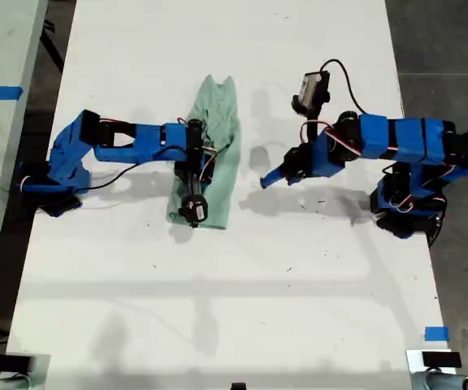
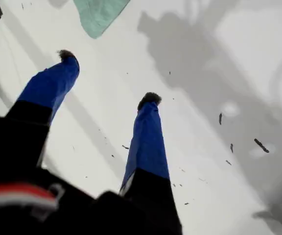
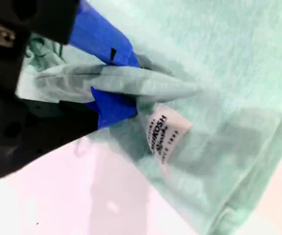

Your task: Fold tshirt

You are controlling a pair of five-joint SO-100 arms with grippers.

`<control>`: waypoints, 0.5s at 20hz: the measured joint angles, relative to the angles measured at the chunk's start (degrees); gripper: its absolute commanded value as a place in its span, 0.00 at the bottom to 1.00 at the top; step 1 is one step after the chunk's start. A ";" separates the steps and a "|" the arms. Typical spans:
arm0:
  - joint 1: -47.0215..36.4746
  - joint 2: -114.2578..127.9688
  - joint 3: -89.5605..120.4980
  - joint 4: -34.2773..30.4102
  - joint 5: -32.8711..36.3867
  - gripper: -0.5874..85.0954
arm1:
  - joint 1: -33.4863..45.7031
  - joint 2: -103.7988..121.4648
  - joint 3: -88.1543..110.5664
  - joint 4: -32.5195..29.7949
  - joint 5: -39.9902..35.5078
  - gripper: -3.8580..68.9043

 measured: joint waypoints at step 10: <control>1.85 5.45 -3.16 12.92 0.09 0.44 | -0.88 2.20 2.46 -0.79 1.58 0.39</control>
